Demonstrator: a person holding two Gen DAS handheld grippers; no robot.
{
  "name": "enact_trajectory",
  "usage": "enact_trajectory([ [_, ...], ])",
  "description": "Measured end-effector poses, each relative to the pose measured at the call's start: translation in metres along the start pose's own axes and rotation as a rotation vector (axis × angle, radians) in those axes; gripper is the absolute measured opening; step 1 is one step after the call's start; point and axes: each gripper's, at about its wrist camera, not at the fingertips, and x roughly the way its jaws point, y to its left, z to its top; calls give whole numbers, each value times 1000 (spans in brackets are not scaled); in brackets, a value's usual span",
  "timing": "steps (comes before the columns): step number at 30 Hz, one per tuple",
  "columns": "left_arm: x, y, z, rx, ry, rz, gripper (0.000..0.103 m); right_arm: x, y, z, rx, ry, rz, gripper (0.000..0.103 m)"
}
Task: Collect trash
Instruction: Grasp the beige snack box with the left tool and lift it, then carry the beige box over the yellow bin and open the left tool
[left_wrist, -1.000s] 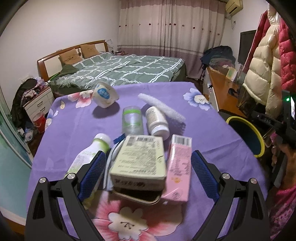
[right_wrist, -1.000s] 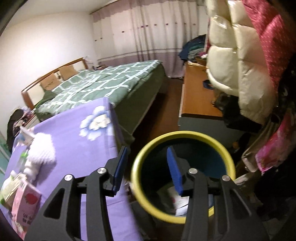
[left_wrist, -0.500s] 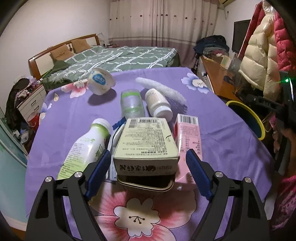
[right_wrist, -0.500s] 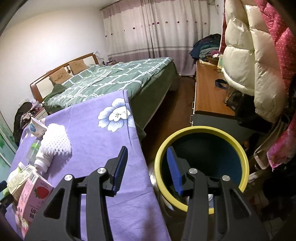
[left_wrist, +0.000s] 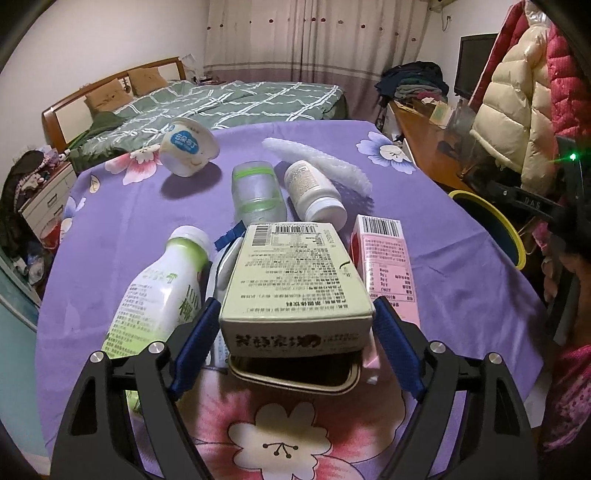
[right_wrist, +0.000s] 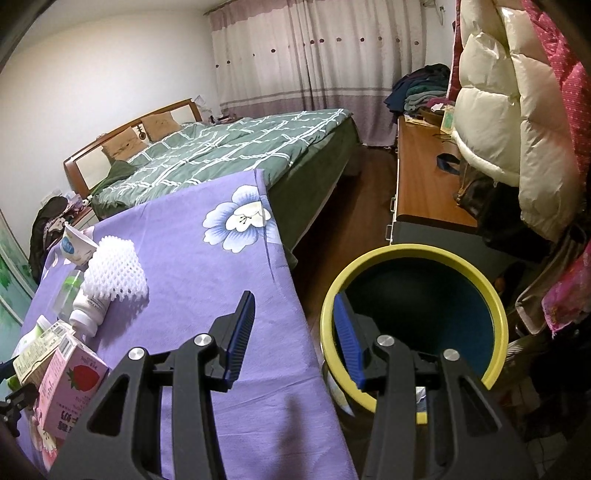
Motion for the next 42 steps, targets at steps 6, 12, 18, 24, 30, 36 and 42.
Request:
enact_trajectory([
  [6,2,10,0,-35,4,-10,79,0,4,-1,-8,2,4,43],
  [12,14,12,0,-38,21,-23,74,1,8,-3,-12,7,8,43],
  [18,22,13,6,-37,8,-30,72,2,14,-4,-28,10,16,43],
  [24,11,14,10,-36,-33,-20,70,0,14,-5,-33,6,25,43],
  [30,-20,0,23,-6,-95,4,70,-6,9,-5,-26,-4,37,43],
  [36,-42,-33,45,19,-147,-35,70,-19,-13,-4,-4,-34,12,43],
  [42,-23,-90,70,64,-136,-123,70,-39,-54,-6,22,-60,-67,43],
])
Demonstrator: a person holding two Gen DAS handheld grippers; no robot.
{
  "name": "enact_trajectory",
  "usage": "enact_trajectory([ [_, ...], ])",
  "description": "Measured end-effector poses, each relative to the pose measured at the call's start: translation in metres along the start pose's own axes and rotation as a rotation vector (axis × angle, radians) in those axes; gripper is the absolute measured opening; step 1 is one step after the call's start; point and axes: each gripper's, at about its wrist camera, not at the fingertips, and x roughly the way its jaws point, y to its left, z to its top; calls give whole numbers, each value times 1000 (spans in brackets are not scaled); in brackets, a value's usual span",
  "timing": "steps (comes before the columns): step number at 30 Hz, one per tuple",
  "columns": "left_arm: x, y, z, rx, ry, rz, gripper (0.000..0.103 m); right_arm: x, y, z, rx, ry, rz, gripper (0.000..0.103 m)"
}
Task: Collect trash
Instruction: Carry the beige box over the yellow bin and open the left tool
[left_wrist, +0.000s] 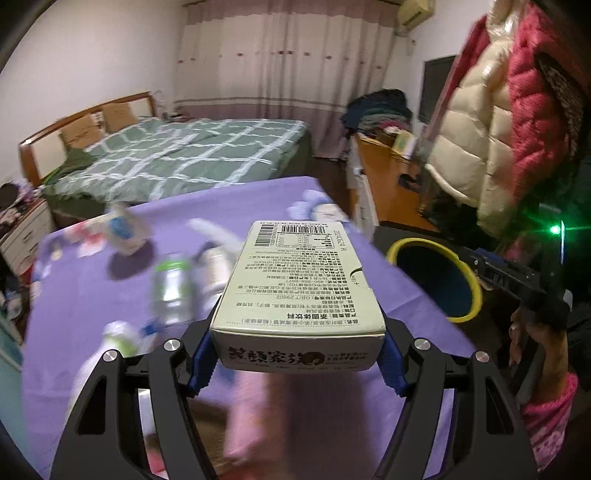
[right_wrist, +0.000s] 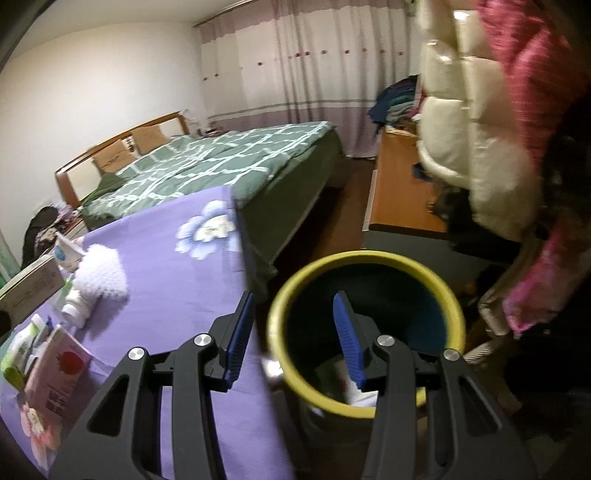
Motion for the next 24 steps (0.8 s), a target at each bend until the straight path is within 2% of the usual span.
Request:
enact_trajectory([
  [4,37,-45,18,31,36,-80,70,-13,-32,-3,20,-17,-53,43],
  [11,106,-125,38,97,115,-143,71,-25,-88,-13,96,-27,-102,45],
  [17,163,-194,50,141,179,-199,71,-27,-119,-24,144,-18,-121,45],
  [21,189,-218,55,148,188,-213,71,-29,-131,-25,158,-19,-137,50],
  [23,197,-224,58,152,180,-193,77,-31,-134,-26,165,-21,-142,50],
  [24,199,-226,60,152,173,-175,83,-31,-134,-25,167,-23,-141,51],
])
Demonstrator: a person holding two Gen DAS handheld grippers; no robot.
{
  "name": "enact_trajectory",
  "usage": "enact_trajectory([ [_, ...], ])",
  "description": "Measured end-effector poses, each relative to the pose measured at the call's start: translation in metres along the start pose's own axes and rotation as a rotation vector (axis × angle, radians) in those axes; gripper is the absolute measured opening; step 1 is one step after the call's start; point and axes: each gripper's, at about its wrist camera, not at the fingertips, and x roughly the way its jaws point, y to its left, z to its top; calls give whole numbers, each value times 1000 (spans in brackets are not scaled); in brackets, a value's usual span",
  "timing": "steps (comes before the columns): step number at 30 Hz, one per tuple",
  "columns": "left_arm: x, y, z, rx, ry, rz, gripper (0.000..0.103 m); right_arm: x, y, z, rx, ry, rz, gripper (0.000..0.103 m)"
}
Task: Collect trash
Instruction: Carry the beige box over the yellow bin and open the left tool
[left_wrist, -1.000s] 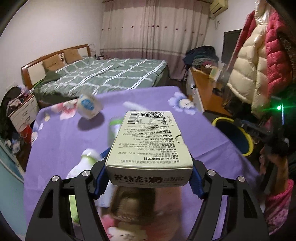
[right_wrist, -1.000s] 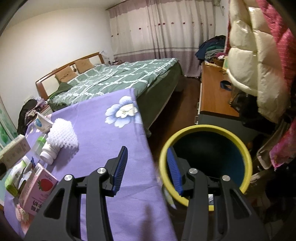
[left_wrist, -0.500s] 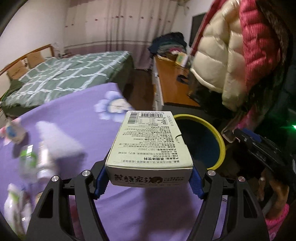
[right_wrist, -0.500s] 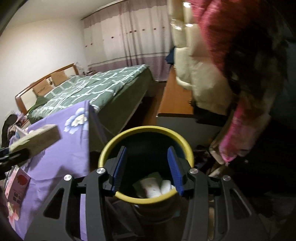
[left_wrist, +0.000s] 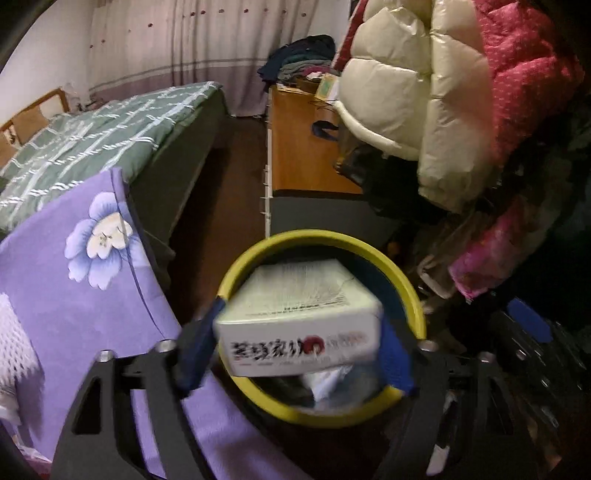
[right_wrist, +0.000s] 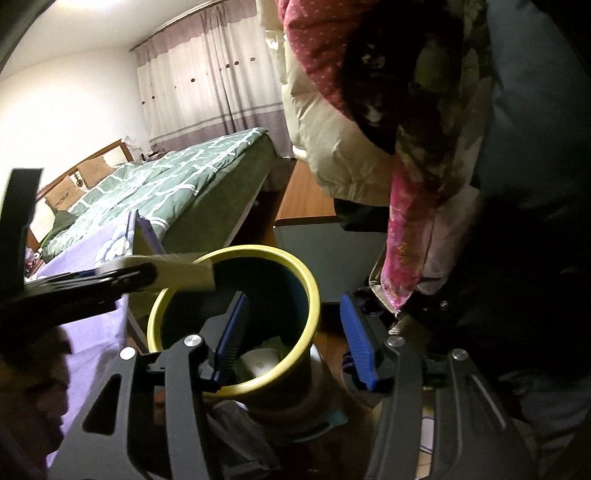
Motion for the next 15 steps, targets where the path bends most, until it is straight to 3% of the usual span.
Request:
enact_trajectory([
  [6,-47,22,-6,-35,-77,34,86,-1,11,-1,-17,2,14,51],
  [15,-159,93,-67,-128,-172,156,89,3,69,-5,-103,29,116,51],
])
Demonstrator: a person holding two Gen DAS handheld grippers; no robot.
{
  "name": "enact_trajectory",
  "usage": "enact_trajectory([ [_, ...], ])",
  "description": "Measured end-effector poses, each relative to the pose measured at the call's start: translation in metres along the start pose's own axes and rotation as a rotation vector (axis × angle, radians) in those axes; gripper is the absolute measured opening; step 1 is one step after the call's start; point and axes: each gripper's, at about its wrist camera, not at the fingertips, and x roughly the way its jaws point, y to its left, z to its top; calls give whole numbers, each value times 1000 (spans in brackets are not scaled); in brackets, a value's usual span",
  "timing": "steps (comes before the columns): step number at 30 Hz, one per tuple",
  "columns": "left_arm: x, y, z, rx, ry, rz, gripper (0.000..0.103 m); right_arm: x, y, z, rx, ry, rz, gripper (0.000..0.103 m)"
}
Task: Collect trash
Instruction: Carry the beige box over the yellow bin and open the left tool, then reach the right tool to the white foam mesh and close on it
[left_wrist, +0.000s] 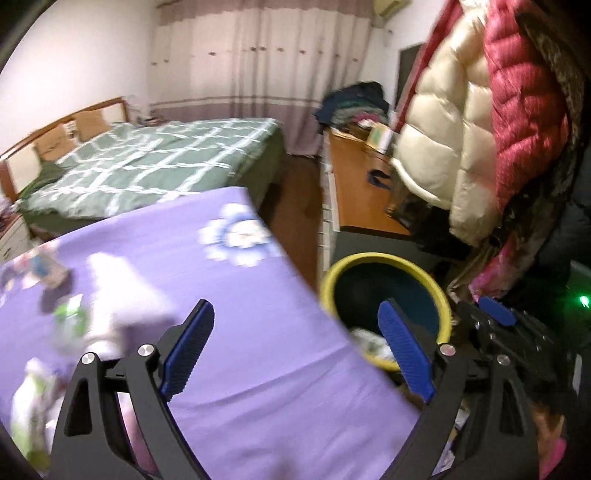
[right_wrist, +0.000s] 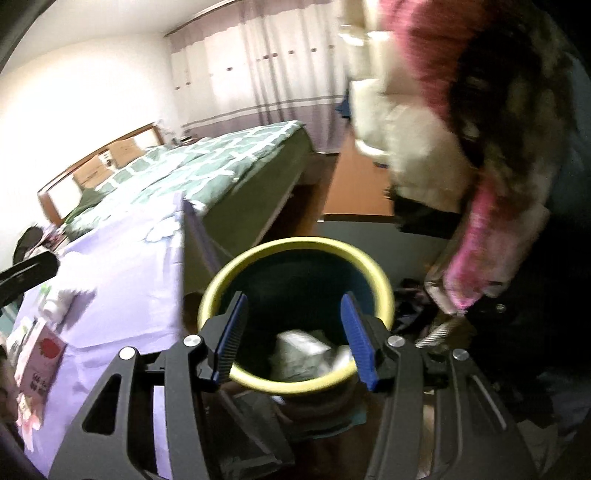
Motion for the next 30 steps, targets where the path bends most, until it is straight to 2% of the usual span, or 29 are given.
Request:
enact_trajectory([
  [5,-54,68,-23,-80,-35,95,90,9,56,5,-78,18,89,51],
  [9,-93,125,-42,-136,-72,211,90,23,114,13,-149,47,185,51],
  [13,-116,172,-56,-192,-94,274,90,32,167,22,-217,66,265,51],
  [17,-121,212,-64,-239,-94,312,90,43,220,27,-285,89,335,51],
  [21,-115,233,-65,-257,-87,322,90,55,266,24,-356,122,364,51],
  [30,-95,239,-53,-259,-90,320,90,79,323,22,-457,163,372,51],
])
